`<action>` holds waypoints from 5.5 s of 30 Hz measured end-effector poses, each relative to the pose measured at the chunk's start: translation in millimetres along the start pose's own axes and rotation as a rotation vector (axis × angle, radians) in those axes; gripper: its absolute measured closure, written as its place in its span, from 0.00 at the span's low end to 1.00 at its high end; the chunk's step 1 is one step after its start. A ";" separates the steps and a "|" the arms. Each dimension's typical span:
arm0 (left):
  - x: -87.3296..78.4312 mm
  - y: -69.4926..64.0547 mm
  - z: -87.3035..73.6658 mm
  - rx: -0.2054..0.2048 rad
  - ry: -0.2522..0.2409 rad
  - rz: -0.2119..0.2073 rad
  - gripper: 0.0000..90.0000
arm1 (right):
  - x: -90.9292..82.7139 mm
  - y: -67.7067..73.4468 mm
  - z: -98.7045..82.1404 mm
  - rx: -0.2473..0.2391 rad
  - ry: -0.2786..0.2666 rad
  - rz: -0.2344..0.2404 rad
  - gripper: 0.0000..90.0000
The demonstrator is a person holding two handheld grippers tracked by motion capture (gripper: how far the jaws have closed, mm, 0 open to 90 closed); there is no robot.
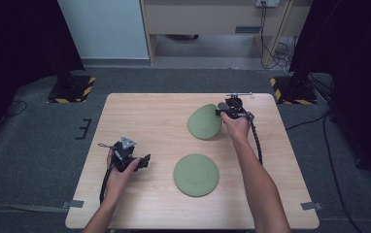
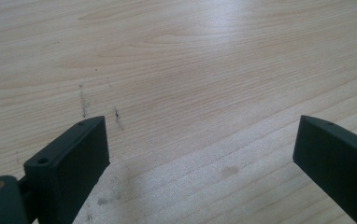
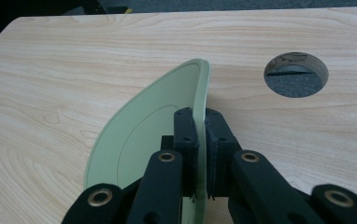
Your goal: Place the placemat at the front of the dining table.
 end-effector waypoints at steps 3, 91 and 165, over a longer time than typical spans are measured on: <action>1.3 -0.9 -0.4 0.002 0.008 -0.005 0.03 | 1.0 -1.2 -1.3 0.005 -0.001 -0.011 0.95; -5.2 -14.2 1.9 0.026 0.005 -0.010 0.03 | -36.8 -39.1 -29.8 0.068 -0.008 -0.129 0.24; -7.3 -21.9 -8.1 0.059 0.024 -0.014 0.03 | -110.6 -29.4 -130.7 -0.051 0.034 -0.070 0.09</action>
Point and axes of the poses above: each handheld gripper's, and its own axes: x roughly forward along the jaws, z roughly out of its top, y roughly to its left, the point moved 2 cm from there along x, roughly forward along the jaws, and after that the axes turned 6 degrees about -z, right-handed, at the moved point
